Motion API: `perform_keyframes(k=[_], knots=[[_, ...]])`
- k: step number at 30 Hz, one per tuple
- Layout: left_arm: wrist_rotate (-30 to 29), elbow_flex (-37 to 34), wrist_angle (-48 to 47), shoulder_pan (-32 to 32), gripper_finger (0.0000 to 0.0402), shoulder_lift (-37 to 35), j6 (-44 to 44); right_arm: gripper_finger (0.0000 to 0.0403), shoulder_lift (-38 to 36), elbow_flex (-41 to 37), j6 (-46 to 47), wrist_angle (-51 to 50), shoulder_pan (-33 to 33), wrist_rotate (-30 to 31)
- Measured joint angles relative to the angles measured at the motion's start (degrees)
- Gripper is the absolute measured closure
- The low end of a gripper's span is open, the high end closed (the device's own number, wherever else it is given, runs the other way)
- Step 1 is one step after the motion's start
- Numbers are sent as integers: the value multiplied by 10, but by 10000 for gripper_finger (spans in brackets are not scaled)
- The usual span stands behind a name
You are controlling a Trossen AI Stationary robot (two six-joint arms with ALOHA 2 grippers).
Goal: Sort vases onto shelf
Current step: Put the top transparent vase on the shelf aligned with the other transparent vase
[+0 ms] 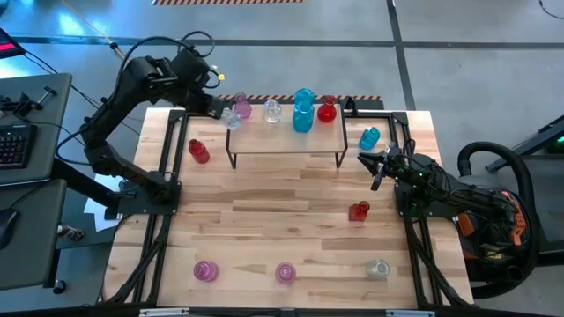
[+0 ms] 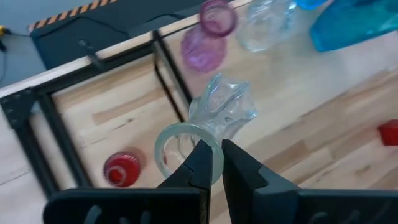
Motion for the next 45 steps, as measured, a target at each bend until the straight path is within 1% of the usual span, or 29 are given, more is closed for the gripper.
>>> perform_keyframes(k=[6,13,23,31,45], knots=[[0,0,52,-40,390,16,-2,355,0,0,0,0,0,0],[0,0,102,-66,389,60,7,355,0,0,0,0,0,0],[-1,0,126,-92,389,103,22,355,0,0,0,0,0,0],[3,0,159,-103,389,117,34,355,0,0,0,0,0,0],[3,1,161,-101,389,138,53,355,0,0,0,0,0,0]])
